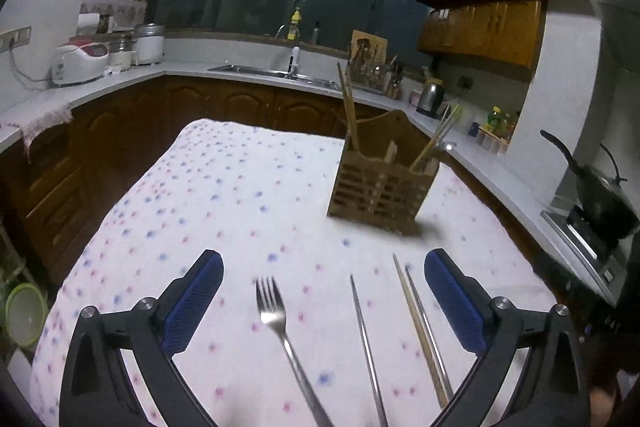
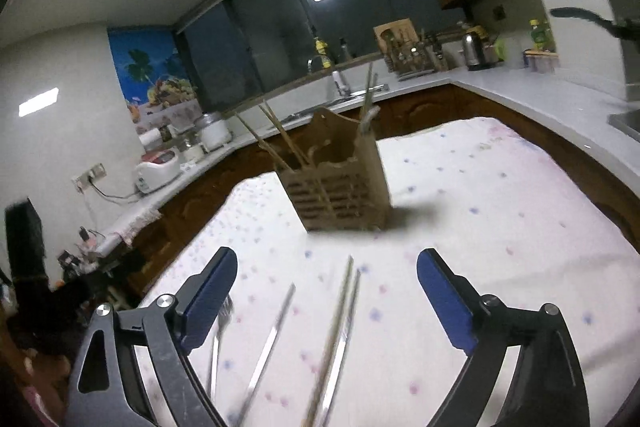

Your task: Organize utensils

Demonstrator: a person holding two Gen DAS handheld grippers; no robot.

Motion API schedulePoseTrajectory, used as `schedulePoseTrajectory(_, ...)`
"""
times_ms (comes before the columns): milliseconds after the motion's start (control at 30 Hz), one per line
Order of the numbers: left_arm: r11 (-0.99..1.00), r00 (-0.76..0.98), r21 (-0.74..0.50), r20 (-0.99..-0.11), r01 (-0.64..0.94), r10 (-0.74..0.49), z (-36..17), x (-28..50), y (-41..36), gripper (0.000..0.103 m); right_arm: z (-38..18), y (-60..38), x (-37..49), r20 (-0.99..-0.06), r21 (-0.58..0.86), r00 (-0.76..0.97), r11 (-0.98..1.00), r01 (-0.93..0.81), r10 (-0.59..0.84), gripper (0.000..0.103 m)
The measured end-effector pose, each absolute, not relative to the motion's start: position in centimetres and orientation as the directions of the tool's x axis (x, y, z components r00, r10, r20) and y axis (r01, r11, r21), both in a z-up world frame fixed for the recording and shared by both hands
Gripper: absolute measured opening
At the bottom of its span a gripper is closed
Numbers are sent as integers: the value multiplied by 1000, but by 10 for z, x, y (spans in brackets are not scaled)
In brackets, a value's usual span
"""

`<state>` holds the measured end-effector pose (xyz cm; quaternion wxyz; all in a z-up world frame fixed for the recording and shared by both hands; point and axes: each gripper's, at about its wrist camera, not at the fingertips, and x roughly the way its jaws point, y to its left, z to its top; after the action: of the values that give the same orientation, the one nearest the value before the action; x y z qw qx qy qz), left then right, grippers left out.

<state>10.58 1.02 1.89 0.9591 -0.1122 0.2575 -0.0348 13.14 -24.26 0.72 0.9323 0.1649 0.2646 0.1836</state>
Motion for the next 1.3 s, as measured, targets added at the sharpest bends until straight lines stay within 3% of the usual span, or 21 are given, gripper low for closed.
schedulePoseTrajectory(233,984,902,-172,-414,51,-119,45,61,4,102,31,-251,96,-410,326,811,897,-298,418,94)
schedulePoseTrajectory(300,990,922,-136,-380,21,-72,51,43,0,102,45,-255,84,-372,293,839,908,-299,396,103)
schedulePoseTrajectory(400,994,934,-106,-355,12,-49,39,23,-6,102,49,-254,61,-312,245,883,928,-282,350,103)
schedulePoseTrajectory(567,997,946,-78,-324,-14,-12,8,-3,-18,102,23,-239,37,-294,172,913,955,-242,284,103)
schedulePoseTrajectory(933,998,935,-50,-355,-30,10,-21,-10,-26,102,-14,-236,37,-365,175,891,960,-221,271,103)
schedulePoseTrajectory(1300,999,927,-30,-374,-40,26,-18,-4,-25,102,-19,-241,38,-374,191,891,961,-200,259,103)
